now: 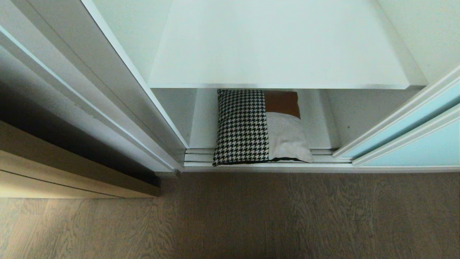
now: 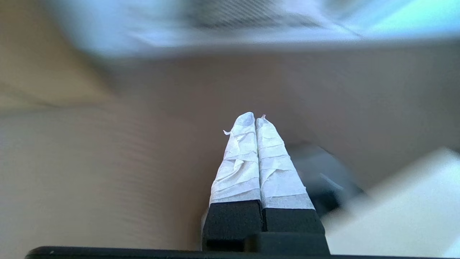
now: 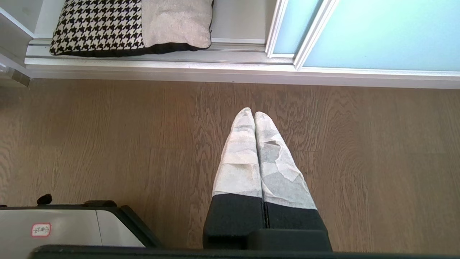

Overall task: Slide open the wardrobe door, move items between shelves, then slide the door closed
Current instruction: Close the door

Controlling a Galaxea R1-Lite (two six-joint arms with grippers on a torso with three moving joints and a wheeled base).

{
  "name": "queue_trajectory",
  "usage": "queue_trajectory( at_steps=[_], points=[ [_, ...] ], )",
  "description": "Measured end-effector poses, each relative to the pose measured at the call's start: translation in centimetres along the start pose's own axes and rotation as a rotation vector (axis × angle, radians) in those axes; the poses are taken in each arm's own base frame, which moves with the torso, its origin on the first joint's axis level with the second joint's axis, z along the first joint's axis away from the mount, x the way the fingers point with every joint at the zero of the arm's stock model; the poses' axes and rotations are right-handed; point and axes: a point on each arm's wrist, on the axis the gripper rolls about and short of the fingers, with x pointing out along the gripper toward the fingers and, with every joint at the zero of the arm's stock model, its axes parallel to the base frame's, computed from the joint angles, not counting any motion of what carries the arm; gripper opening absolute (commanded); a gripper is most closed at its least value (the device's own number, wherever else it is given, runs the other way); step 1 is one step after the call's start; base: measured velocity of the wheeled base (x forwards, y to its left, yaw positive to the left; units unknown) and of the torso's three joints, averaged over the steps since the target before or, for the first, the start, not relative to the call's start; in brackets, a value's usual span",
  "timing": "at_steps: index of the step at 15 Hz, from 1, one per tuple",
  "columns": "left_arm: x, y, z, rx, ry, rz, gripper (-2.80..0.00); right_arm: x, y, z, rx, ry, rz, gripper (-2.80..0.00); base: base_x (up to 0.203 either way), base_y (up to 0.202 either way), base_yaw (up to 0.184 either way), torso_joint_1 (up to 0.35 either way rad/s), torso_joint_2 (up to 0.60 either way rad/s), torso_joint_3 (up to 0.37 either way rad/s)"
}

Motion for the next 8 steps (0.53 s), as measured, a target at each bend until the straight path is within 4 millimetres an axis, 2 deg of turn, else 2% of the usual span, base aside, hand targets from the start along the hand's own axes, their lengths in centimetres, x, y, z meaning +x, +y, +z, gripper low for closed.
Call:
queue_trajectory(
  at_steps=[4, 8],
  points=[
    [3.5, 1.1, 1.4, -0.089, 0.208, -0.282, -2.80, 0.0, 0.0, 0.0, 0.000, 0.000, 0.000, -2.80, 0.000, 0.000, 0.000, 0.000, 0.00, 0.000],
    [8.6, 3.3, 1.3, -0.077, 0.403, -0.349, -2.80, 0.0, 0.0, 0.0, 0.000, 0.001, 0.000, -2.80, 0.000, 0.000, 0.000, 0.000, 0.00, 0.000]
  ],
)
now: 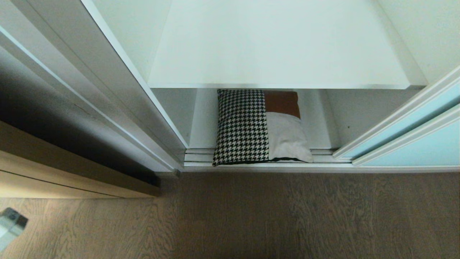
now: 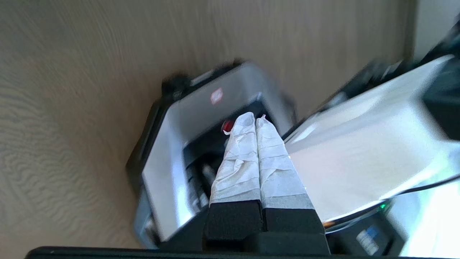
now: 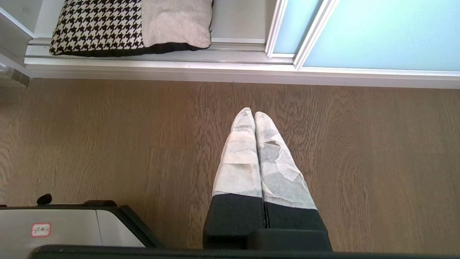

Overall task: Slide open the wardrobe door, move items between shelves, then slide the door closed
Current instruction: Close the door

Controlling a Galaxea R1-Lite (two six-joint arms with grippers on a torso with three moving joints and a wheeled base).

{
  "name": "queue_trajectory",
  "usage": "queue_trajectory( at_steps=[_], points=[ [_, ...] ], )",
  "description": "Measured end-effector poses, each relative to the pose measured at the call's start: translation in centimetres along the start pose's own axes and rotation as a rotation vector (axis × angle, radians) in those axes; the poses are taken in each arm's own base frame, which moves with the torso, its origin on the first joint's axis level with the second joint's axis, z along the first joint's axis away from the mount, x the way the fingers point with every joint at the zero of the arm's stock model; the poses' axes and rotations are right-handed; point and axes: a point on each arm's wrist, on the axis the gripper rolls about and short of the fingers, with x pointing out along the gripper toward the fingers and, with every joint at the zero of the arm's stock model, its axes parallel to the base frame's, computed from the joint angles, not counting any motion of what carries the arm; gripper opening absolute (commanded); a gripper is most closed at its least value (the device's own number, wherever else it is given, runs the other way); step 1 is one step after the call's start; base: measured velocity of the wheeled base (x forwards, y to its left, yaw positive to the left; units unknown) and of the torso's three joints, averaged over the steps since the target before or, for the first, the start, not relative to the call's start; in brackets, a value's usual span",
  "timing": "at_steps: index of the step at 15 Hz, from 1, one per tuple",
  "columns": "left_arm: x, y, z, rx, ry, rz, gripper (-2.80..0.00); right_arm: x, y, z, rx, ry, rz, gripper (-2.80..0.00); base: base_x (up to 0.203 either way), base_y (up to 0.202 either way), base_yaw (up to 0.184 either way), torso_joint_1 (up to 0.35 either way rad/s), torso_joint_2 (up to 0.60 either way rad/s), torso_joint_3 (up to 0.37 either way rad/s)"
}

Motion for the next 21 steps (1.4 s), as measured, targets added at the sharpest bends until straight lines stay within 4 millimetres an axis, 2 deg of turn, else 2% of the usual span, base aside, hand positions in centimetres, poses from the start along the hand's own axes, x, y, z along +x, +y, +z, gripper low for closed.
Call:
queue_trajectory(
  at_steps=[5, 8, 14, 21],
  points=[
    [5.8, 4.6, 1.0, 0.064, 0.100, -0.035, -2.80, 0.0, 0.0, 0.0, 0.001, 0.000, 0.000, -2.80, 0.000, 0.000, 0.000, 0.000, 0.00, 0.000],
    [9.1, 5.7, 0.7, 0.127, 0.114, -0.035, -2.80, 0.0, 0.0, 0.0, 0.000, 0.000, 0.000, -2.80, 0.000, 0.000, 0.000, 0.000, 0.00, 0.000],
    [14.9, 6.2, -0.6, 0.184, 0.119, -0.002, -2.80, 0.0, 0.0, 0.0, 0.001, 0.000, 0.000, -2.80, 0.000, 0.000, 0.000, 0.000, 0.00, 0.000],
    [21.9, 5.2, -2.2, 0.211, -0.016, 0.044, -2.80, 0.0, 0.0, 0.0, 0.000, 0.001, 0.000, -2.80, 0.000, 0.000, 0.000, 0.000, 0.00, 0.000]
  ],
)
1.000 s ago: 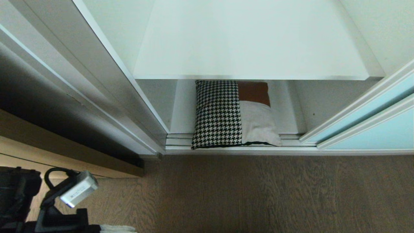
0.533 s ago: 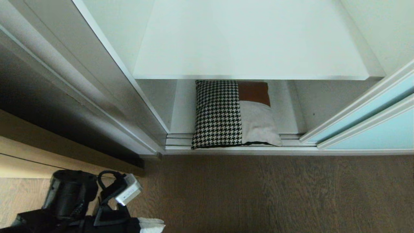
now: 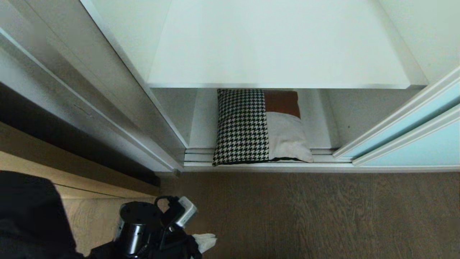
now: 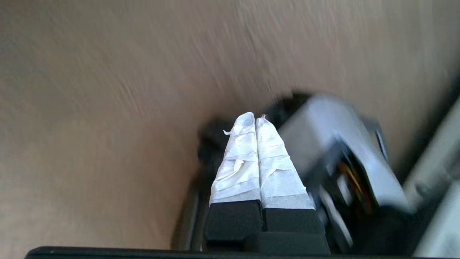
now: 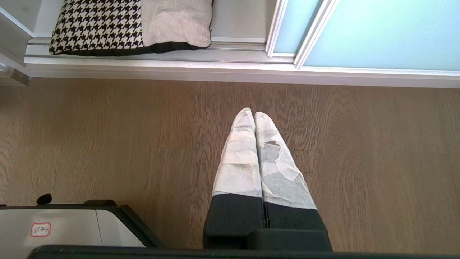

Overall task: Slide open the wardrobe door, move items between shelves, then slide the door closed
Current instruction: Close the door

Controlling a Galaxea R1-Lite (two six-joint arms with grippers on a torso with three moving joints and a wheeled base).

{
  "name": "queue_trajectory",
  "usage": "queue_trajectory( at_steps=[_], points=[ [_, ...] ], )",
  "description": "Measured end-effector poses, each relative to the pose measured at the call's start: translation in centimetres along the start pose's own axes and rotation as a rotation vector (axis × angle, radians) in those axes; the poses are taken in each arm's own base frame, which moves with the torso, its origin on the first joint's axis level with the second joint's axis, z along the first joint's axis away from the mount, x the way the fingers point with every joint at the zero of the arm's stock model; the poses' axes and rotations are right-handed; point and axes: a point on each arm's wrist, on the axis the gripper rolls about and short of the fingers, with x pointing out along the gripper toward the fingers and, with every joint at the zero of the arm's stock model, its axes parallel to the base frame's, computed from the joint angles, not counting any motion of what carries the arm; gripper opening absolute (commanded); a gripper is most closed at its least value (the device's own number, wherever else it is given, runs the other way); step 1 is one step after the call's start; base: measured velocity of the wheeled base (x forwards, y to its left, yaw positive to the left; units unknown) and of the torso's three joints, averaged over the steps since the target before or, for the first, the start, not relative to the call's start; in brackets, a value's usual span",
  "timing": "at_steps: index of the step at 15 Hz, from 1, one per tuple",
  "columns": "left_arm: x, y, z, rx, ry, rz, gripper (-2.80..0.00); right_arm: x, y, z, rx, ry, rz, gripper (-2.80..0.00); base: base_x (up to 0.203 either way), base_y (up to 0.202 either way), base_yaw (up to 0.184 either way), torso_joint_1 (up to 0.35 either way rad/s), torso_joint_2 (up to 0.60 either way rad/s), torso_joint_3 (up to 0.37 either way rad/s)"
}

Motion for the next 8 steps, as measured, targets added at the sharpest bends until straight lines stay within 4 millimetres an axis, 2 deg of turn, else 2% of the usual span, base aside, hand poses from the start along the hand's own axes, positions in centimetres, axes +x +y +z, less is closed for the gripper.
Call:
queue_trajectory(
  at_steps=[4, 8],
  points=[
    [3.4, 0.7, 0.2, 0.011, -0.121, 0.060, -2.80, 0.0, 0.0, 0.0, 0.000, 0.000, 0.000, -2.80, 0.000, 0.000, 0.000, 0.000, 0.00, 0.000],
    [6.2, 1.9, 0.5, -0.025, -0.133, 0.118, -2.80, 0.0, 0.0, 0.0, 0.000, 0.001, 0.000, -2.80, 0.000, 0.000, 0.000, 0.000, 0.00, 0.000]
  ],
)
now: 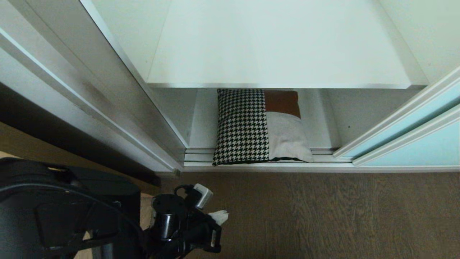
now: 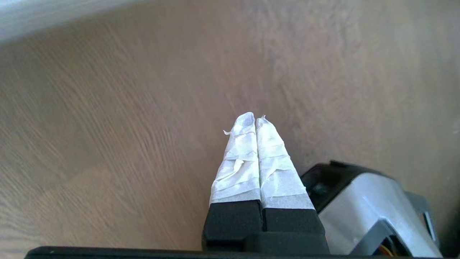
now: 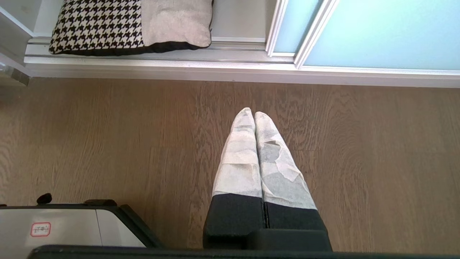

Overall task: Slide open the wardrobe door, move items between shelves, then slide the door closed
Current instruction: Close the door

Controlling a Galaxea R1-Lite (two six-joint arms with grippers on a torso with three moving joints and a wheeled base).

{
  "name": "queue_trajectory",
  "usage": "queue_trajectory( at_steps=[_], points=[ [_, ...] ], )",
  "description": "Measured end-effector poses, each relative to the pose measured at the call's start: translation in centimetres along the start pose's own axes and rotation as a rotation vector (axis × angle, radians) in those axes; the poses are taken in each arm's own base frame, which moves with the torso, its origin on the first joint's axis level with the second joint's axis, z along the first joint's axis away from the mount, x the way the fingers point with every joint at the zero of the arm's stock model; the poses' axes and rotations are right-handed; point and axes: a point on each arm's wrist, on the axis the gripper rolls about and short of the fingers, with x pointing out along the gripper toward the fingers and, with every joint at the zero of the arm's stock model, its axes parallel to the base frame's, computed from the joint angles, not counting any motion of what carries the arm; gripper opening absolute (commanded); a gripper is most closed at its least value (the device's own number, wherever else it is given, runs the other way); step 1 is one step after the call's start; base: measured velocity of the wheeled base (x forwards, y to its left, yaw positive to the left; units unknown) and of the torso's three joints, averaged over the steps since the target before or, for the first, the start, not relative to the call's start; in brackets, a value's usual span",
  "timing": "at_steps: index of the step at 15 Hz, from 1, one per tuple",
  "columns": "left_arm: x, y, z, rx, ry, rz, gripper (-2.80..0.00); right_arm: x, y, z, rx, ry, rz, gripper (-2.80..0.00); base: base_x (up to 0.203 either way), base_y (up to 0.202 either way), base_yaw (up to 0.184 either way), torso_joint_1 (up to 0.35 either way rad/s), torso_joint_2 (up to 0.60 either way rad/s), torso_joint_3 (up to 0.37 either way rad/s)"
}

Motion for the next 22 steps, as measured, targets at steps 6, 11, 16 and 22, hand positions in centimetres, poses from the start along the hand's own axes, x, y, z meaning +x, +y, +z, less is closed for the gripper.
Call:
queue_trajectory(
  at_steps=[6, 11, 16, 22],
  points=[
    [3.5, 1.1, 2.0, -0.103, 0.082, 0.091, -2.80, 0.0, 0.0, 0.0, 0.000, 0.000, 0.000, -2.80, 0.000, 0.000, 0.000, 0.000, 0.00, 0.000],
    [3.9, 2.3, 2.9, -0.189, 0.102, 0.139, -2.80, 0.0, 0.0, 0.0, 0.000, 0.000, 0.000, -2.80, 0.000, 0.000, 0.000, 0.000, 0.00, 0.000],
    [3.7, 3.0, 3.6, -0.209, 0.122, 0.160, -2.80, 0.0, 0.0, 0.0, 0.000, 0.000, 0.000, -2.80, 0.000, 0.000, 0.000, 0.000, 0.00, 0.000],
    [4.1, 4.1, 6.0, -0.205, 0.122, 0.173, -2.80, 0.0, 0.0, 0.0, 0.001, 0.000, 0.000, -2.80, 0.000, 0.000, 0.000, 0.000, 0.00, 0.000]
  ],
)
